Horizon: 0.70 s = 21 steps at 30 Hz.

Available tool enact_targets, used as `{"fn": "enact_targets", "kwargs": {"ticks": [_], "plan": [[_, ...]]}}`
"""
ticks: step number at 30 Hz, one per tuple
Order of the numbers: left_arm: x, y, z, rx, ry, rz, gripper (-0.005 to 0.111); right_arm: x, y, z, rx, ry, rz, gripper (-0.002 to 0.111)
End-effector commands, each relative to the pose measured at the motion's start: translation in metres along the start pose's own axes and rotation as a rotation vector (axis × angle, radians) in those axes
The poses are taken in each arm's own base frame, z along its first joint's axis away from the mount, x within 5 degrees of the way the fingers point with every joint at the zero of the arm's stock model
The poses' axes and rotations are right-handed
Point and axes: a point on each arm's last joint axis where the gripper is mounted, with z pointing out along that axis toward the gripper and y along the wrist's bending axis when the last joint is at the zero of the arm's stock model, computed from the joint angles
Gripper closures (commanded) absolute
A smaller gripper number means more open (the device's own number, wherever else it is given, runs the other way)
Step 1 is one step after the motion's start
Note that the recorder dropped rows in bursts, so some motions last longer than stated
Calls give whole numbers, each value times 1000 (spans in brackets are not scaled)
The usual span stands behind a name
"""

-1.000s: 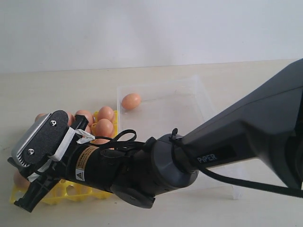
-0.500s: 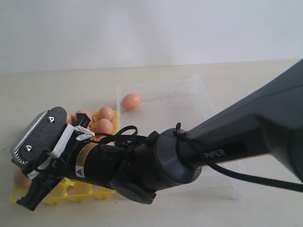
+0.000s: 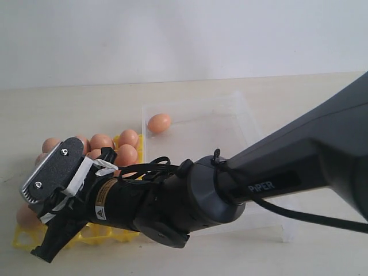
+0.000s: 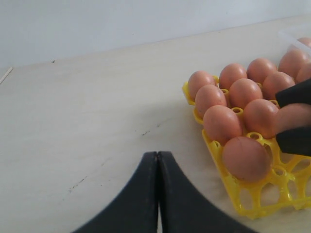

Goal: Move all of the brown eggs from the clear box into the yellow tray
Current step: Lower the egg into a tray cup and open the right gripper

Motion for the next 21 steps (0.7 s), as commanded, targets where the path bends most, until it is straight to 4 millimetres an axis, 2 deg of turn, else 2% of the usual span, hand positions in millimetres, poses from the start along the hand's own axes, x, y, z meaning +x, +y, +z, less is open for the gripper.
{"fn": "enact_targets", "kwargs": {"ticks": [1,4,9,16,21], "plan": [[-2,0,-1,4,-16,-4,107,-8,-2,-3,9,-7,19,61],[-2,0,-1,4,-16,-4,107,-7,-3,-2,10,27,32,58],[-2,0,-1,4,-16,-4,107,-12,-4,0,13,7,43,46],[-2,0,-1,4,-16,-4,107,-19,-5,-3,17,-18,45,46],[-2,0,-1,4,-16,-4,107,-38,-13,-13,76,-66,134,46]]}}
